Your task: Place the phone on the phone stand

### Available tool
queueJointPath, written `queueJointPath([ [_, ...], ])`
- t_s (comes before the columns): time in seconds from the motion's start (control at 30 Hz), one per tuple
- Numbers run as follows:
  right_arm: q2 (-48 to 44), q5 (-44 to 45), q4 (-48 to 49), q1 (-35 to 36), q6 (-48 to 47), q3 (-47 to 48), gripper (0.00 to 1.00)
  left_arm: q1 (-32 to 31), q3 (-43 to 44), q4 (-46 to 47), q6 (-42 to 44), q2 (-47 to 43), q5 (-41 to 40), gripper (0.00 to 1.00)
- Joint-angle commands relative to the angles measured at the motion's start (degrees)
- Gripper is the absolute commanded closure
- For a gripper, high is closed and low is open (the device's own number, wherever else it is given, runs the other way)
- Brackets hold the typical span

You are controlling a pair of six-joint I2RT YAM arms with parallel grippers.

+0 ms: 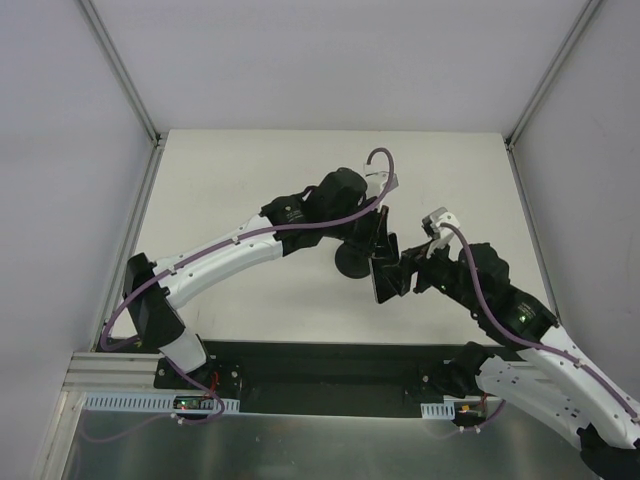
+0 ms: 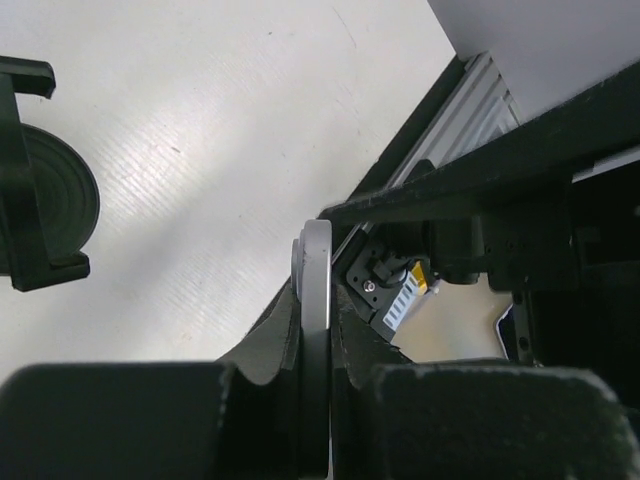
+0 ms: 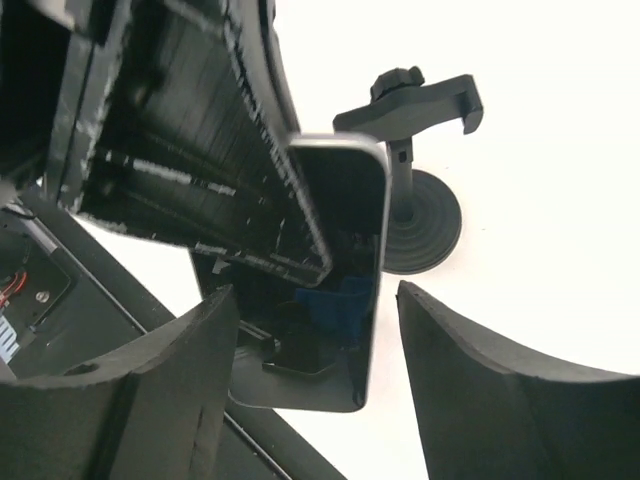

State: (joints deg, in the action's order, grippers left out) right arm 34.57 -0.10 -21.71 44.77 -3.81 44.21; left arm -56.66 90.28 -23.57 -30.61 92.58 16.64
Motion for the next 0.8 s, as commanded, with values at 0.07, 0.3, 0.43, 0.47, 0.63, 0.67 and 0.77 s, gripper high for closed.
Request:
queueJointPath([
  [0.07, -2.13, 8.35, -2.45, 0.40, -1.72, 1.78, 0.05, -0.82, 4.29, -2.70, 4.84, -4.33, -1.69, 1.00],
  [0.3, -6.89, 26.88, -1.66, -0.30, -3.22, -2.99, 0.04, -0.82, 0.87, -6.84, 12.41, -15.99, -13.46, 1.00],
  [0.43, 3.73, 21.25, -6.49, -6.61, -5.67, 5.17, 0.03, -0.82, -3.78, -8.24, 16.37, -22.43, -21.38, 1.00],
  [0.47, 6.45, 18.58, -7.63, -8.46, -6.81, 7.28, 0.03, -0.73, -4.40, -8.50, 17.42, -23.40, -22.78, 1.00],
  [0.63, 18.60, -3.45, -2.30, -19.63, -12.52, 12.05, 0.12, -0.82, -6.86, -9.65, 18.66, -28.15, -23.68, 1.00],
  [0.67, 19.91, -4.81, 1.98, -20.59, -14.53, 11.52, 0.14, -0.73, -7.22, -9.82, 18.74, -28.67, -23.33, 1.00],
  [0.77, 23.34, -11.67, 5.97, -21.83, -17.62, 11.25, 0.30, -0.73, -8.71, -10.00, 18.66, -30.78, -21.83, 1.00],
])
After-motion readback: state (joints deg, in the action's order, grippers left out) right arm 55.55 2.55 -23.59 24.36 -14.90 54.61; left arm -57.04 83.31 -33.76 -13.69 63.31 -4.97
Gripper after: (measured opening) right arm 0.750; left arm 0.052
